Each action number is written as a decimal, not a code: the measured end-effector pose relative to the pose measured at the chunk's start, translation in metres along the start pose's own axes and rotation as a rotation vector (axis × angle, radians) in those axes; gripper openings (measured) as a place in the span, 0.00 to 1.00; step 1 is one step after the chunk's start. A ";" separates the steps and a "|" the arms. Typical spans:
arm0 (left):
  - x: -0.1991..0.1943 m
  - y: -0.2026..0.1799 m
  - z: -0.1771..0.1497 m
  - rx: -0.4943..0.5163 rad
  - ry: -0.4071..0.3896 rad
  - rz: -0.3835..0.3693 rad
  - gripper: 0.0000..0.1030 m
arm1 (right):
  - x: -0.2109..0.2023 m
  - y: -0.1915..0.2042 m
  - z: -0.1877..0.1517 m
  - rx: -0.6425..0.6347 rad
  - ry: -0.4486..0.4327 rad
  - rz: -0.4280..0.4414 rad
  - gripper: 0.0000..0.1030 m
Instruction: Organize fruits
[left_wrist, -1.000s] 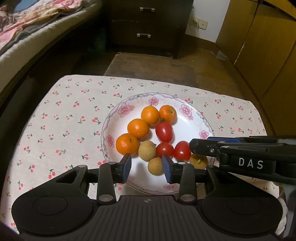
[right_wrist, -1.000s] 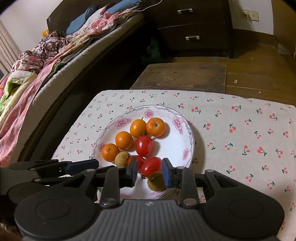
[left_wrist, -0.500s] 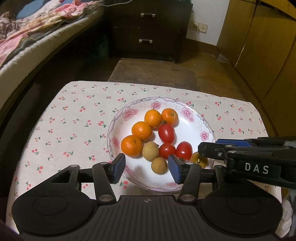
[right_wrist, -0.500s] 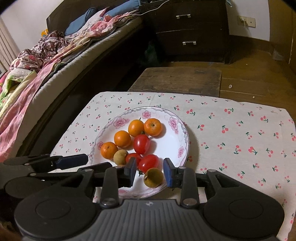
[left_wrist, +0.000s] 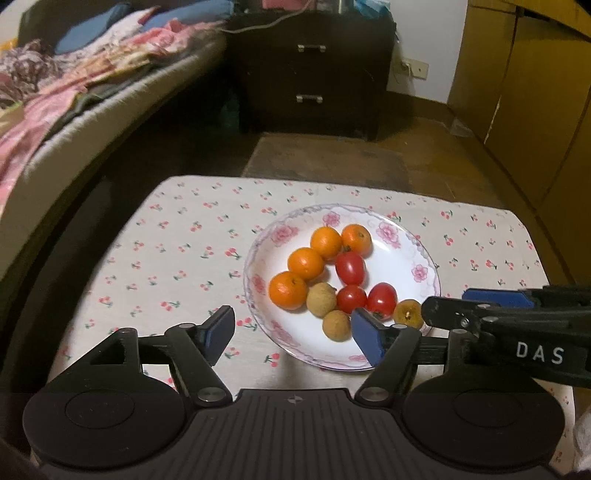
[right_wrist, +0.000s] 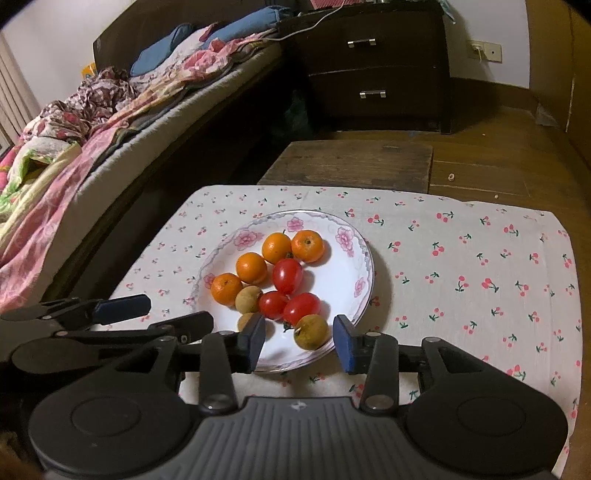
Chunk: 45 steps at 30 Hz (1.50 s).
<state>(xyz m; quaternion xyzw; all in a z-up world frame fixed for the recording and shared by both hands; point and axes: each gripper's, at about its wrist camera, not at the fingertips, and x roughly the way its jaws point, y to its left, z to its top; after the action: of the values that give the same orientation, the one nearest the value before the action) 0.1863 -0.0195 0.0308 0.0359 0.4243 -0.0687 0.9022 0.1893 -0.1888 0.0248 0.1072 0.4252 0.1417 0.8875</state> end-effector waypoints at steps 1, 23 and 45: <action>-0.003 0.001 -0.001 -0.003 -0.008 0.003 0.78 | -0.003 0.001 -0.001 -0.001 -0.006 0.002 0.40; -0.040 0.005 -0.048 0.013 -0.046 0.114 1.00 | -0.046 0.011 -0.054 0.009 -0.017 -0.051 0.45; -0.064 0.005 -0.089 0.001 0.003 0.086 1.00 | -0.078 0.021 -0.100 0.046 -0.006 -0.056 0.46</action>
<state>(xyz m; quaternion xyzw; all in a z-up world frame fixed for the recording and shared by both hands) 0.0785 0.0020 0.0235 0.0547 0.4238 -0.0300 0.9036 0.0611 -0.1892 0.0260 0.1159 0.4287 0.1068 0.8896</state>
